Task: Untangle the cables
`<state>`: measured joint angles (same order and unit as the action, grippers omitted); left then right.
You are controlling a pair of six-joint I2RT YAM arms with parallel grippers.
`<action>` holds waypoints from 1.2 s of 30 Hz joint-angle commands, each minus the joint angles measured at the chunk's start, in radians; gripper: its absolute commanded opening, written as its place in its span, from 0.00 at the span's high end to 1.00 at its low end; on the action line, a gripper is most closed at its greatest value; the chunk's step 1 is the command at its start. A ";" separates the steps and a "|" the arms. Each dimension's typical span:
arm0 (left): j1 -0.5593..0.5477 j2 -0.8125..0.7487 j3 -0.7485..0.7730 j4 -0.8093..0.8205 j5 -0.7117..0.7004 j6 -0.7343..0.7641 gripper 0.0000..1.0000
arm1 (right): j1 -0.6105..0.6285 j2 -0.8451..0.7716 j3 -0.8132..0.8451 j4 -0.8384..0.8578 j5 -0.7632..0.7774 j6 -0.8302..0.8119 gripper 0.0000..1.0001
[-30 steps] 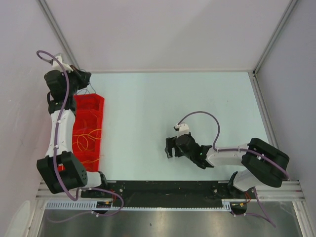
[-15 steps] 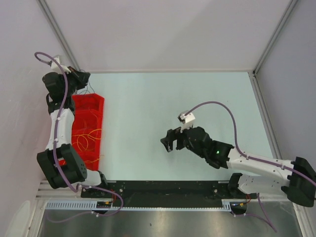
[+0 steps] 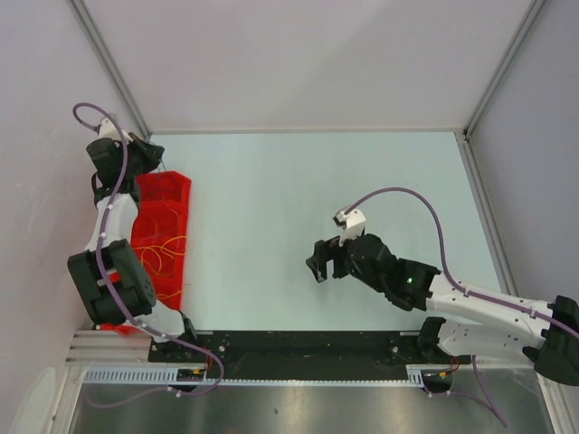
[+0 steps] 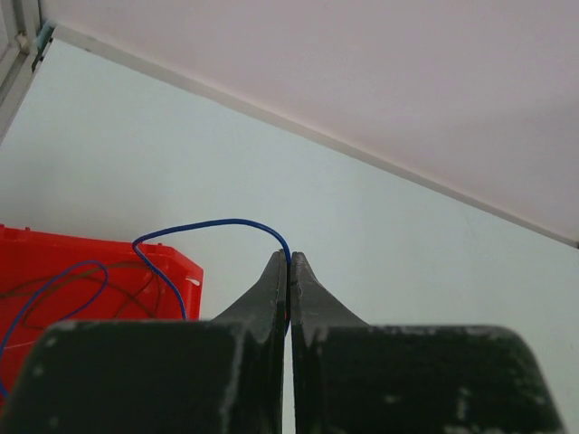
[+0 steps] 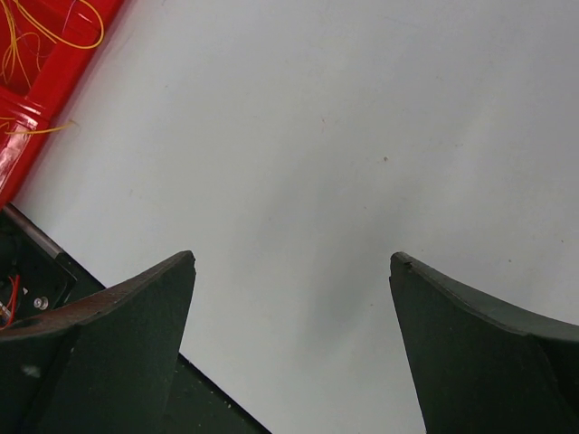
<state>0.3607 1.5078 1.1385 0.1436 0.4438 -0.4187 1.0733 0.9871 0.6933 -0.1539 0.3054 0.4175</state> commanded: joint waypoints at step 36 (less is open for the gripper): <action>0.020 0.060 -0.095 0.090 -0.175 0.064 0.00 | 0.005 -0.021 -0.006 -0.015 0.034 0.041 0.08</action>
<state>0.3717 1.6363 1.0477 0.1856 0.3080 -0.3828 1.0737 0.9730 0.6849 -0.2016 0.3241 0.4530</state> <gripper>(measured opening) 0.996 0.926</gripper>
